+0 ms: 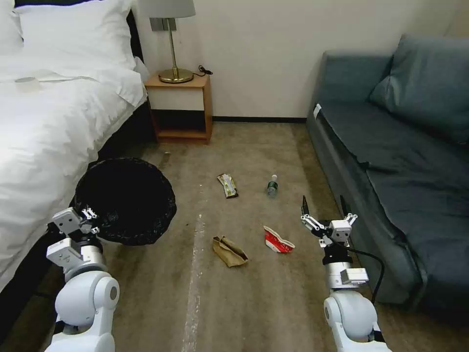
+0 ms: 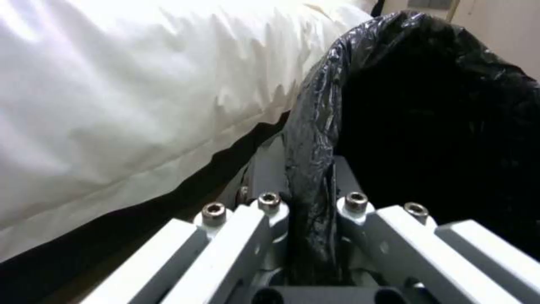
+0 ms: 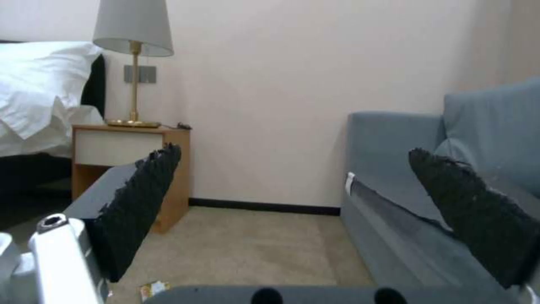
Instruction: Pick up the trash bin, then pick up the garbage on the floor and place it into the trash bin.
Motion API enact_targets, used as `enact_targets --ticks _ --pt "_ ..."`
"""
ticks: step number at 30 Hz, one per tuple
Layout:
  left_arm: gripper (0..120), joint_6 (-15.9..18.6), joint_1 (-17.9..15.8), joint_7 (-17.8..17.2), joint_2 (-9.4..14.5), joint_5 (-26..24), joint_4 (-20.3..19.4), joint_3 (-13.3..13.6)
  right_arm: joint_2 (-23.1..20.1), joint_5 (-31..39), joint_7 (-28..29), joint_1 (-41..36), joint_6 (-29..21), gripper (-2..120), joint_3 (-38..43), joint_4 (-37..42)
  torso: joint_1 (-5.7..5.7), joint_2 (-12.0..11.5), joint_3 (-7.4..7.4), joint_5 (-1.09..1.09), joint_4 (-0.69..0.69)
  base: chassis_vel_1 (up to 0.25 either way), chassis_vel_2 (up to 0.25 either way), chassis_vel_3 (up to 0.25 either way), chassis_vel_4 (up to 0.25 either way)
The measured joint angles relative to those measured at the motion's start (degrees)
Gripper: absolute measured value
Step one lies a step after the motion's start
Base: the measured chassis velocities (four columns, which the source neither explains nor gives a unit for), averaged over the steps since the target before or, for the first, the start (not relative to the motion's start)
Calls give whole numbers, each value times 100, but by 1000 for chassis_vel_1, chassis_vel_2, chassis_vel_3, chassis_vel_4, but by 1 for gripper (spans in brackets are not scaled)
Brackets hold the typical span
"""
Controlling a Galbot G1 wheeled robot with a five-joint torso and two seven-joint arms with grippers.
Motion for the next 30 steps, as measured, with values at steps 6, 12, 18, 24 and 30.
enact_targets --ticks 6,12,18,24,30 --pt "4 18 -53 -6 5 5 2 2 41 18 -3 47 -30 100 -11 -32 0 0 0 0 0 -82 66 73 -78" --pt "4 10 13 6 -39 18 0 -13 61 19 -16 64 -68 100 -53 -121 0 0 0 0 0 -77 80 79 -78" --pt "4 -8 45 40 -41 18 0 -42 61 18 -20 57 -66 100 -61 -167 0 0 0 0 0 -78 84 69 -83" --pt "4 -22 22 57 -60 16 6 -45 25 0 -107 98 30 100 -65 -316 0 0 0 0 0 -85 74 79 -77" --pt "4 -60 13 100 -102 26 141 -39 -3 9 -193 191 115 100 -124 -540 0 0 0 0 0 -62 60 61 -65"
